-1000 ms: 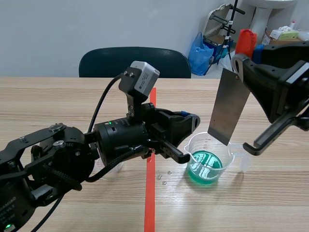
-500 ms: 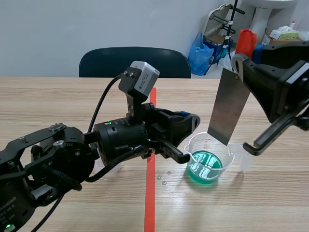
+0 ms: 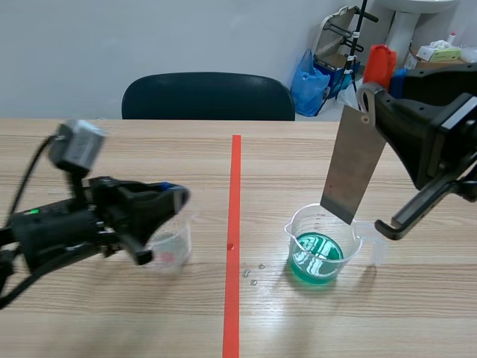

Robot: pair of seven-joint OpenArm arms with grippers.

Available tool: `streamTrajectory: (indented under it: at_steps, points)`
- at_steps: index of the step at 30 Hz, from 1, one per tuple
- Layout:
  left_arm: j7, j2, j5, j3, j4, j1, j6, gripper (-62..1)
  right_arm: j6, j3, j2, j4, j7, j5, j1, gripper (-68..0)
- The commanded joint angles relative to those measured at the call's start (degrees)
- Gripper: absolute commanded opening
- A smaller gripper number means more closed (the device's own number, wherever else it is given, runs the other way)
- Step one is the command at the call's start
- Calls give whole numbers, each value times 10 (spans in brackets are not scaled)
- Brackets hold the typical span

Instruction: Do the redox reaction experiment

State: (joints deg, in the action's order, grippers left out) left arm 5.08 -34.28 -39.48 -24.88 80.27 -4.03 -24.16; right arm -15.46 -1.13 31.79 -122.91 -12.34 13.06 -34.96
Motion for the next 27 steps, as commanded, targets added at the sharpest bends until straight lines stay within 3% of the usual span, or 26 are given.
streamTrajectory:
  at_steps: [1, 5, 12, 19, 23, 27]
  points:
    - [29, -24, -1, 34, 32, -44, -10, -583, 4, -7, 4, -14, -9, 6, 4, -662]
    - [102, -72, 9, 134, 42, -167, -25, -583, 4, -7, 4, -14, -9, 6, 4, -662]
    - [265, -83, 119, 290, 42, -411, -25, -582, 4, -7, 4, -14, -9, 6, 4, -662]
    - [407, -28, 209, 403, 41, -598, -4, -582, 4, -7, 4, -14, -9, 6, 4, -662]
    - [463, 18, 245, 452, 41, -666, 22, -581, 4, -7, 4, -14, -9, 6, 4, -662]
    - [502, 49, 289, 482, 41, -714, 22, -558, 4, -7, 4, -14, -9, 6, 4, -662]
